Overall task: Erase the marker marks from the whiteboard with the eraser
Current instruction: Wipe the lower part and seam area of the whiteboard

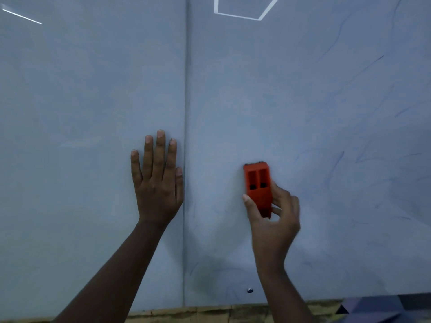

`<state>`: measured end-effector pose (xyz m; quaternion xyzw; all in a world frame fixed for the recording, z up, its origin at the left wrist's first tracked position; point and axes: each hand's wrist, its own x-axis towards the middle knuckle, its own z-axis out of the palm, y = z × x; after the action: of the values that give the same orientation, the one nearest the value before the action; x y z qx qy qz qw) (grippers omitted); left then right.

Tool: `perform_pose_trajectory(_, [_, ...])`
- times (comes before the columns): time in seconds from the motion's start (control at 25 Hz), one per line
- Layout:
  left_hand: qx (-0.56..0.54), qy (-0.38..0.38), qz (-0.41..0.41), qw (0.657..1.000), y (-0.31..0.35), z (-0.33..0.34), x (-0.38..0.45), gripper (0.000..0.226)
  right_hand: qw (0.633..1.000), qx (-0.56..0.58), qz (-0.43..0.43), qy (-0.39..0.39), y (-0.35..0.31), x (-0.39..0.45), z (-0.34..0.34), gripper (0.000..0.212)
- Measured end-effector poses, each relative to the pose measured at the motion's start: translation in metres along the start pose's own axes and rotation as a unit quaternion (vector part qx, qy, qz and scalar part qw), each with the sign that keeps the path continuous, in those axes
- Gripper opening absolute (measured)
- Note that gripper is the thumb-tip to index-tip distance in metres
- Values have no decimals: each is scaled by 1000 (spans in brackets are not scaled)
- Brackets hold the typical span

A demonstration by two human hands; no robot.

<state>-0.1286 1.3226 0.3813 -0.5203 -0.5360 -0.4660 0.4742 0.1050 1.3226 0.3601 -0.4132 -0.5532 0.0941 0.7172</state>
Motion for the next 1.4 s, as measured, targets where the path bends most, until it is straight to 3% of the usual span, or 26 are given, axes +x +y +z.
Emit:
perform_pose_trajectory(0.2, [0, -4, 3, 1000, -2, 1, -7, 57, 964, -123, -188, -142, 1, -48, 32, 64])
perform_pose_trajectory(0.32, [5, -3, 11, 1000, -3, 2, -11, 57, 937, -174, -240, -186, 41, -85, 22, 61])
perform_pose_trajectory(0.52, [9, -7, 15, 1000, -6, 3, -23, 59, 932, -187, -238, -197, 43, -79, 11, 58])
perform_pose_trajectory(0.76, [1, -5, 7, 1000, -4, 4, -35, 57, 997, -61, -35, -31, 19, -13, -9, 57])
perform_pose_trajectory(0.88, [1, -7, 7, 1000, -3, 5, -40, 57, 999, -38, -27, -11, 18, -16, -4, 57])
perform_pose_trajectory(1.0, [0, -12, 7, 1000, -4, 5, -45, 59, 988, -79, -104, -82, 34, -51, 8, 55])
perform_pose_trajectory(1.16, [-3, -11, 1, 1000, -3, 6, -50, 61, 929, -206, -223, -211, 91, -130, 9, 61])
perform_pose_trajectory(1.28, [0, -24, -2, 1000, -3, 7, -64, 61, 913, -233, -219, -252, 110, -155, 6, 54])
perform_pose_trajectory(1.4, [7, -39, 12, 999, -5, 9, -89, 64, 918, -226, -214, -247, 101, -144, 1, 57])
